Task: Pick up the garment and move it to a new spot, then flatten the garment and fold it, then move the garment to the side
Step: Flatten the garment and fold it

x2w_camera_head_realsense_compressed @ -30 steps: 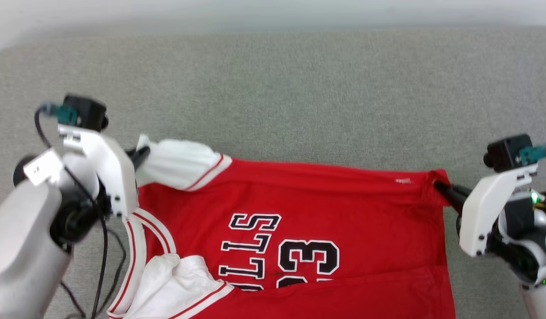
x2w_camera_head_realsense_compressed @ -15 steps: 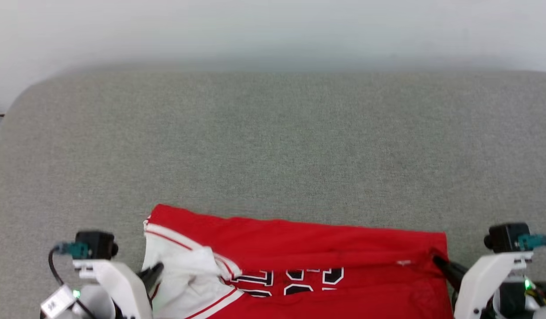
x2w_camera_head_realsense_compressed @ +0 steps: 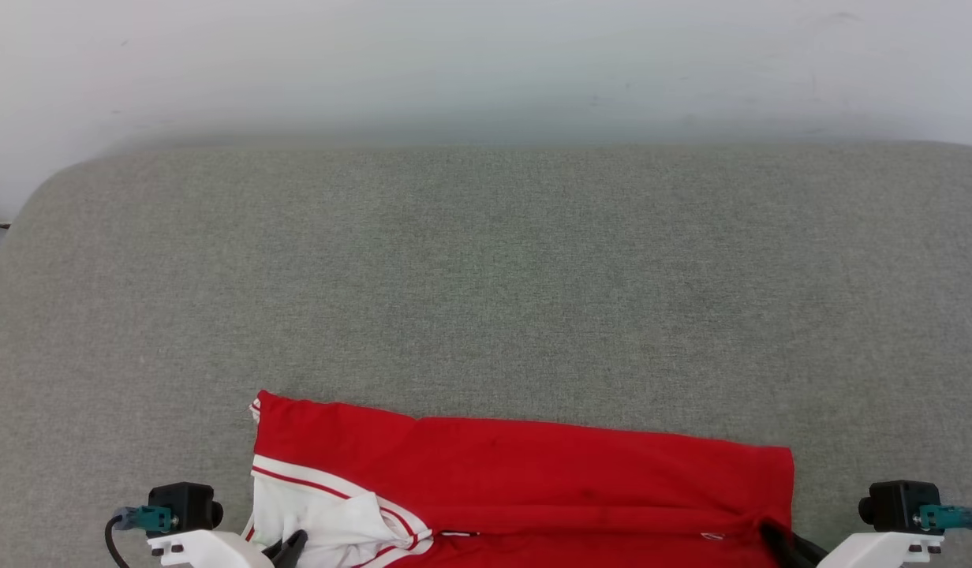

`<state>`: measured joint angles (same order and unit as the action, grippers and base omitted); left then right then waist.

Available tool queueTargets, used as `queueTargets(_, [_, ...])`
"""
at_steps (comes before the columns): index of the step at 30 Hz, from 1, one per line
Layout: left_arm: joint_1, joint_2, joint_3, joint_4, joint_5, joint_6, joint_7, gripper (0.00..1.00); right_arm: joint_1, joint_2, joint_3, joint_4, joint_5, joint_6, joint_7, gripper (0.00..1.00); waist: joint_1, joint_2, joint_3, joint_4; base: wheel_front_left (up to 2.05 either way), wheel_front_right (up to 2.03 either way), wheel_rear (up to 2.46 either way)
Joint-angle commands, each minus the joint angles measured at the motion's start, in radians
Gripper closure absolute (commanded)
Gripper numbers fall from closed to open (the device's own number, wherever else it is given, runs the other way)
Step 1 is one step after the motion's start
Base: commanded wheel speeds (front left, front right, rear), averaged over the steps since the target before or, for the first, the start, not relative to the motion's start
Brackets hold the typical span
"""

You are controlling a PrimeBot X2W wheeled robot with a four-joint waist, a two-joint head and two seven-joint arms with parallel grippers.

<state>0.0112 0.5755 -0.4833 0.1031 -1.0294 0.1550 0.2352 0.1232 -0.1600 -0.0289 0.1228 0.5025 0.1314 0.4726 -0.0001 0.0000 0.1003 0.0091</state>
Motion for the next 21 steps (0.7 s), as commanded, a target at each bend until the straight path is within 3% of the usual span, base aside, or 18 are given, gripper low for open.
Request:
queueTargets(1, [-0.009, -0.013, 0.004, 0.013, 0.006, 0.003, -0.02, 0.14, 0.001, 0.007, 0.0, 0.002, -0.007, -0.002, -0.029, 0.0, 0.0001, 0.0, -0.003, -0.006, 0.0, 0.0, 0.0])
queueTargets(2, [-0.012, -0.015, 0.001, 0.017, 0.014, -0.001, -0.03, 0.0, -0.003, 0.01, 0.006, 0.004, -0.008, -0.002, -0.041, 0.0, 0.0001, 0.0, -0.005, -0.008, 0.0, 0.0, 0.0])
queueTargets(7, [-0.027, -0.028, 0.022, 0.008, 0.051, 0.01, -0.113, 0.0, -0.025, -0.001, 0.011, -0.015, 0.001, -0.001, -0.112, 0.0, 0.0001, 0.0, -0.019, -0.014, 0.0, 0.0, 0.0])
queueTargets(11, [-0.029, -0.041, 0.04, -0.029, 0.094, 0.021, -0.212, 0.0, -0.029, -0.029, -0.006, -0.036, 0.013, -0.001, -0.101, 0.0, 0.0001, 0.0, -0.036, -0.014, 0.0, 0.0, 0.0])
queueTargets(21, [-0.046, -0.086, 0.088, -0.106, 0.229, 0.086, -0.453, 0.0, -0.015, -0.099, -0.116, -0.126, -0.004, -0.001, 0.108, 0.0, 0.0001, 0.0, -0.041, 0.016, 0.0, 0.0, 0.0])
